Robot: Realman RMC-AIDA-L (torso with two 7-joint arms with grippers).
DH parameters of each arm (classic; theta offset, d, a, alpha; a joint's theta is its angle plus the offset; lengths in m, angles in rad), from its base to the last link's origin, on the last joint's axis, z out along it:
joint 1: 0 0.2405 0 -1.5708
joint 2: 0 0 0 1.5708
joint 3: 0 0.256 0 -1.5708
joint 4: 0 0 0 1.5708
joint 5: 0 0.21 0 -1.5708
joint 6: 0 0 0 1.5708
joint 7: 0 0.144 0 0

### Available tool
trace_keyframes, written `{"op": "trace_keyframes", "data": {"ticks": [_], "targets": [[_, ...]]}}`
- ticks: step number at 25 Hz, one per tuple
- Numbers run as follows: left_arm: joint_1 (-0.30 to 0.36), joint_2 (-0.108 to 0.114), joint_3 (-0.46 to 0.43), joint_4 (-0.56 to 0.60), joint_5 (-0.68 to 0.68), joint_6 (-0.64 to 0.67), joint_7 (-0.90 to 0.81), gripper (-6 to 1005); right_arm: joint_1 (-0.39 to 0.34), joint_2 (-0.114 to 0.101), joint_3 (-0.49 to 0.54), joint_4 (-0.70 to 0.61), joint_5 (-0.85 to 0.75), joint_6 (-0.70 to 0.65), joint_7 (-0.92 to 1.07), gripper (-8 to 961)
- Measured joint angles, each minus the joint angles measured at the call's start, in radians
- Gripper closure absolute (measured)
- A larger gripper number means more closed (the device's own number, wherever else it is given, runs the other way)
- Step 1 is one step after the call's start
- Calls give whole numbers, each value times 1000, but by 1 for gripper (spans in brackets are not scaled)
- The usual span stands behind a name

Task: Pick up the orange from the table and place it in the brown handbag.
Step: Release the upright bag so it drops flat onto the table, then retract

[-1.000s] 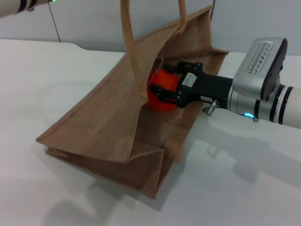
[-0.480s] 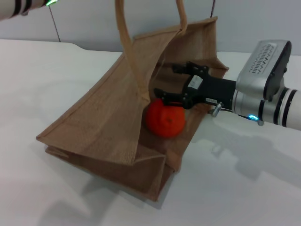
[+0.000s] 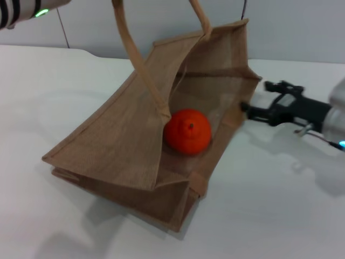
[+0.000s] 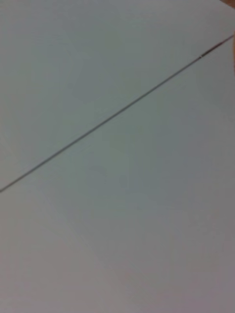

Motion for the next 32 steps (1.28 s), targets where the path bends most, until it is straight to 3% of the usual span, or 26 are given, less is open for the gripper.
{"op": "trace_keyframes", "data": {"ticks": [4,9,21,32], "targets": [[8,-1,0,-2,8,3,-3,889,-40,-31,90,0,0,-3,1,61],[23,-2,2,-32,2,42,-28,889,-76,-48,222,2,-4,-1,-6,61],[72,1,21,-220,-123,218,-75,888,-139,-32,309,51,-5,3,-41,61],[49,2,47,-389,-172,296,-35,522,-142,-22,304,44,-7,2,-35,61]]}}
